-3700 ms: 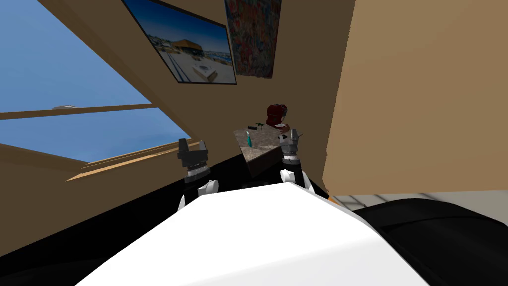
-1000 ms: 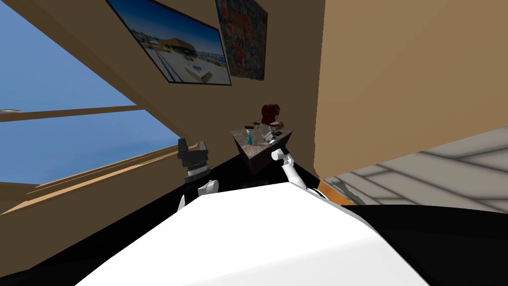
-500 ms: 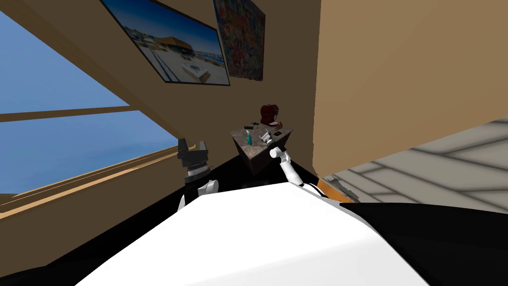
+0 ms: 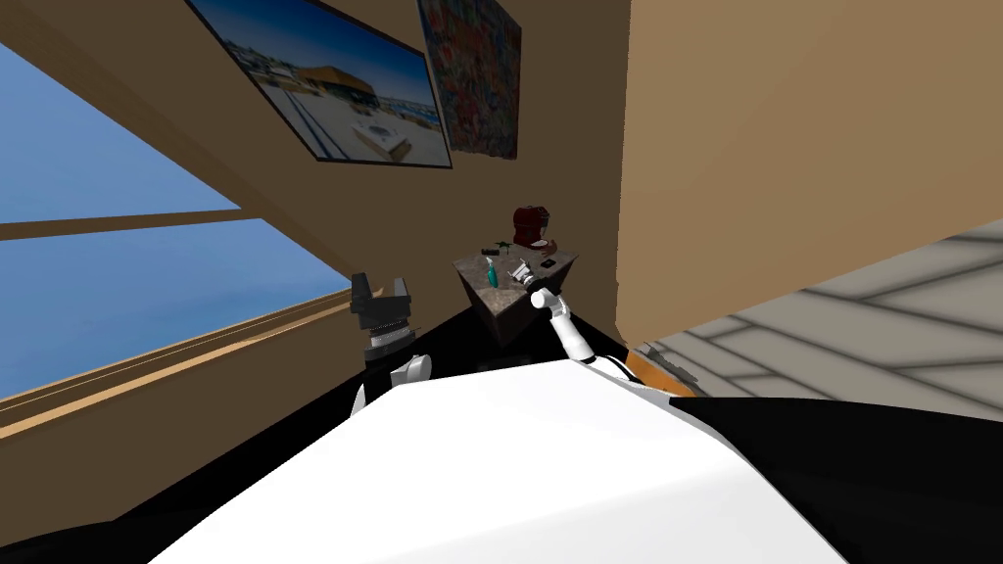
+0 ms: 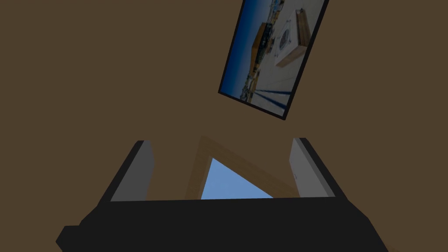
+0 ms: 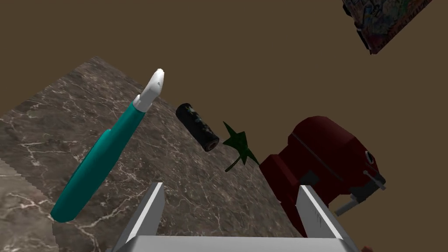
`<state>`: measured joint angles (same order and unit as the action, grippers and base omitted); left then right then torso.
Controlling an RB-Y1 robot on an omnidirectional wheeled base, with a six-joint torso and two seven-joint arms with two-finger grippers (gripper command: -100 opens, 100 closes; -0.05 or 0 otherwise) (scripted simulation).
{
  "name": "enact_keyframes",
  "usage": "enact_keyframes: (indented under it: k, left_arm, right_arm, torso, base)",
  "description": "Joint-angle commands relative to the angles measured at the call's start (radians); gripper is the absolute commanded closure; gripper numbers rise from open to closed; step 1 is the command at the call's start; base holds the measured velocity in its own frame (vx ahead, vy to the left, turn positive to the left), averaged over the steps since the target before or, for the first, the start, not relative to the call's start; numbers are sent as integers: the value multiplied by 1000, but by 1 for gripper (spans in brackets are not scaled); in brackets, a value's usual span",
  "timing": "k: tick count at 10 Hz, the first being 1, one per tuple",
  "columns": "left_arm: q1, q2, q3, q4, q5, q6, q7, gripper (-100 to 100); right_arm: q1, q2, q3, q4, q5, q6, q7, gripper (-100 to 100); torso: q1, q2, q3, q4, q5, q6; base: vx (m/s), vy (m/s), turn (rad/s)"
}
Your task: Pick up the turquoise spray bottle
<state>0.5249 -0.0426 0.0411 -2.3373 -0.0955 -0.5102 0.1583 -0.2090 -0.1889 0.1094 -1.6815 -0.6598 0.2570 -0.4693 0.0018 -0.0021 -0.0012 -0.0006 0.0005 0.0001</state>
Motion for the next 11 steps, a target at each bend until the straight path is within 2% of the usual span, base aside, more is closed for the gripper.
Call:
enact_keyframes:
  k: [1,3,4,7,8,11]
  left_arm:
    - [0,0,0,0,0,0,0,0]
    - [0,0,0,0,0,0,0,0]
    - [0,0,0,0,0,0,0,0]
    - [0,0,0,0,0,0,0,0]
    - [0,0,0,0,0,0,0,0]
    - [0,0,0,0,0,0,0,0]
  right_arm:
    - [-12,7,-1,21,-32,47,-22,-100]
    - [-38,15,-1,70,-90,104,-59,-100]
    - [-38,15,-1,70,-90,113,-59,-100]
    - [-66,32,-3,136,-165,196,-111,-100]
    - [-66,32,-3,136,-165,200,-111,-100]
    - [-86,61,-6,191,-225,272,-155,-100]
  torso:
    - [0,0,0,0,0,0]
    - [2,-1,-1,0,0,0]
    - [2,-3,-2,-1,0,0]
    - [0,-2,-1,0,0,0]
    - [1,-3,-2,-1,0,0]
    - [1,-2,-1,-1,0,0]
  base:
    - [24,25,-59]
    - [61,58,-106]
    - [48,39,-25]
    - [52,33,-82]
    - [48,36,-21]
    - [60,38,-64]
